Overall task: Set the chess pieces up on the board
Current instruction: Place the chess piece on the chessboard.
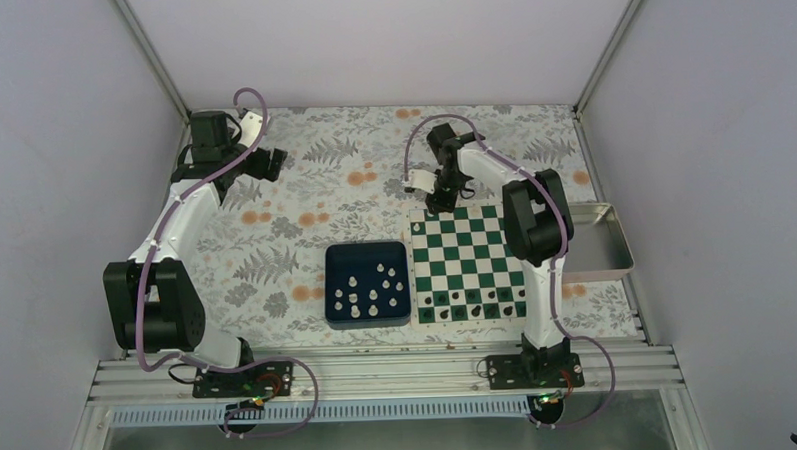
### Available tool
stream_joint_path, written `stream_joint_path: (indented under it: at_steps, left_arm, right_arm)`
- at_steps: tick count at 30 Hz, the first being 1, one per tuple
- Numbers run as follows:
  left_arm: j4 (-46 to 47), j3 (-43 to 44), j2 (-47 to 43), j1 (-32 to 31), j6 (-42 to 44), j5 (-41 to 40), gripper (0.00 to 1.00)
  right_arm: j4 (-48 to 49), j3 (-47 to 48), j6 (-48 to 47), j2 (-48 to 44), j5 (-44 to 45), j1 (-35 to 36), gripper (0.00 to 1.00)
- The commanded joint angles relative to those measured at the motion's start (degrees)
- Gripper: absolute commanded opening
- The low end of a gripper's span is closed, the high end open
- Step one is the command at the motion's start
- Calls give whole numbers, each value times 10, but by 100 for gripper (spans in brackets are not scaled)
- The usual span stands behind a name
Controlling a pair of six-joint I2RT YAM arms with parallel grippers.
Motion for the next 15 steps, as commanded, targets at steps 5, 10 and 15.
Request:
stream_joint_path:
  at_steps: [5, 10, 15]
  left_arm:
    - [0, 1, -11, 3, 6, 12, 100]
    - [0, 0, -12, 3, 6, 13, 100]
    - [1, 2, -10, 3, 5, 12, 100]
  right_arm:
    - [-4, 8, -1, -27, 11, -3, 32]
    - [-25, 43, 3, -64, 18, 1, 37]
    - [-49, 76, 7, -100, 32, 61, 40]
